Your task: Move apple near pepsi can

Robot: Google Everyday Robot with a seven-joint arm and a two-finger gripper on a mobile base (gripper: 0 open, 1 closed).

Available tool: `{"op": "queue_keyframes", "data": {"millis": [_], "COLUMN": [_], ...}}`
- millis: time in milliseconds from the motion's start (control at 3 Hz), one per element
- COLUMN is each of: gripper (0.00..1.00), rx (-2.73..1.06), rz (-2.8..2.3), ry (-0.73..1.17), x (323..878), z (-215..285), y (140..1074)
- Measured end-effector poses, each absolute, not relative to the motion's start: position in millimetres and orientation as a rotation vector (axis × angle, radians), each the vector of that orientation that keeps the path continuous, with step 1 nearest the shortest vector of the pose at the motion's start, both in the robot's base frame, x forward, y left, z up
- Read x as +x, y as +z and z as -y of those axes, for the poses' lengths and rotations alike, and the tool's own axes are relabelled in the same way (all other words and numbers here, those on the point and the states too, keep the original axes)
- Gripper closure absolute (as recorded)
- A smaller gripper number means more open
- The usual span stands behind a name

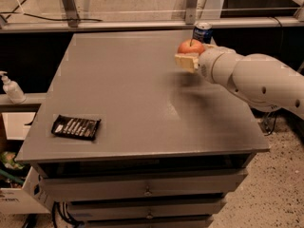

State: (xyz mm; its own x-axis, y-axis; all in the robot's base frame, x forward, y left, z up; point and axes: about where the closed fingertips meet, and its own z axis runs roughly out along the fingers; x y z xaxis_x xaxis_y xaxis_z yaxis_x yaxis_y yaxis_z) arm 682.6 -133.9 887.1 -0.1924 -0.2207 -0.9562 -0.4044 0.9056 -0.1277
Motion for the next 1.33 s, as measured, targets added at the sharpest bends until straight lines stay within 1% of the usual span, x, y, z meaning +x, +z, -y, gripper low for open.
{"op": "queue_keyframes", "data": {"millis": [667, 1333], "gripper": [1.0, 1.0], "rx": [-0.438, -0.402], "rz": [-1.736, -1.753], "ry": [0.112, 0.051], "x": [719.1, 727.5], "z": [157.6, 189.5], "y": [879.4, 863.9]}}
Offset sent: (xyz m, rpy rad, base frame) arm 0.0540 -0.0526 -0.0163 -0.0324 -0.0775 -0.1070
